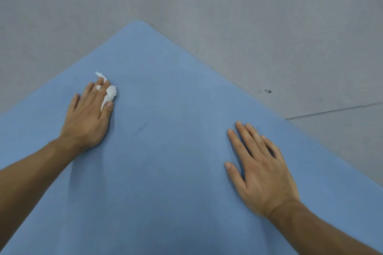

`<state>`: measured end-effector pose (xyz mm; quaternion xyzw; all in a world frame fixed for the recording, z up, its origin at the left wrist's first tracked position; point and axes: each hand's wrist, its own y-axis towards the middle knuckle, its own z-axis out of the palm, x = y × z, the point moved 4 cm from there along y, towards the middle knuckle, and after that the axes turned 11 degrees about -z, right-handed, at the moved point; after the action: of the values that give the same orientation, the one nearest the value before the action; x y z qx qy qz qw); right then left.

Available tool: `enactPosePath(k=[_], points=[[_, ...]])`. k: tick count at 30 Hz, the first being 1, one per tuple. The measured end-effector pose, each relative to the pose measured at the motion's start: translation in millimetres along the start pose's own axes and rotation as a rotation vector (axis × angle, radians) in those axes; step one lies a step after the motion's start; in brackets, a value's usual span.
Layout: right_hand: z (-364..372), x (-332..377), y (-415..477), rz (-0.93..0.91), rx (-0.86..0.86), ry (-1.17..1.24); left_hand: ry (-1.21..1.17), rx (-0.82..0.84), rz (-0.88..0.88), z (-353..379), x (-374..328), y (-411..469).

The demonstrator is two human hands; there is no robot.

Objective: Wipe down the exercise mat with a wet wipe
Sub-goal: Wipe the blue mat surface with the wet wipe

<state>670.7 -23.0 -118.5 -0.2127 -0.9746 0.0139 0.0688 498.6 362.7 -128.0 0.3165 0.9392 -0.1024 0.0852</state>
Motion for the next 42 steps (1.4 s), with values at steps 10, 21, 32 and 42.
enactPosePath(k=[10,21,32,42], points=[[-0.7,23.7,28.6,0.087,0.035,0.04,0.037,-0.03,0.019,-1.8,-2.5,-0.1],[3.3,77.7,163.6,0.074,-0.025,0.08,0.049,-0.018,0.015,-0.8,-1.9,1.4],[3.5,82.2,175.0,0.129,-0.02,0.037,-0.005,-0.011,-0.094,-9.1,-11.3,47.5],[3.8,80.2,177.7,0.121,-0.031,0.056,0.09,0.109,0.369,9.2,-135.9,77.9]])
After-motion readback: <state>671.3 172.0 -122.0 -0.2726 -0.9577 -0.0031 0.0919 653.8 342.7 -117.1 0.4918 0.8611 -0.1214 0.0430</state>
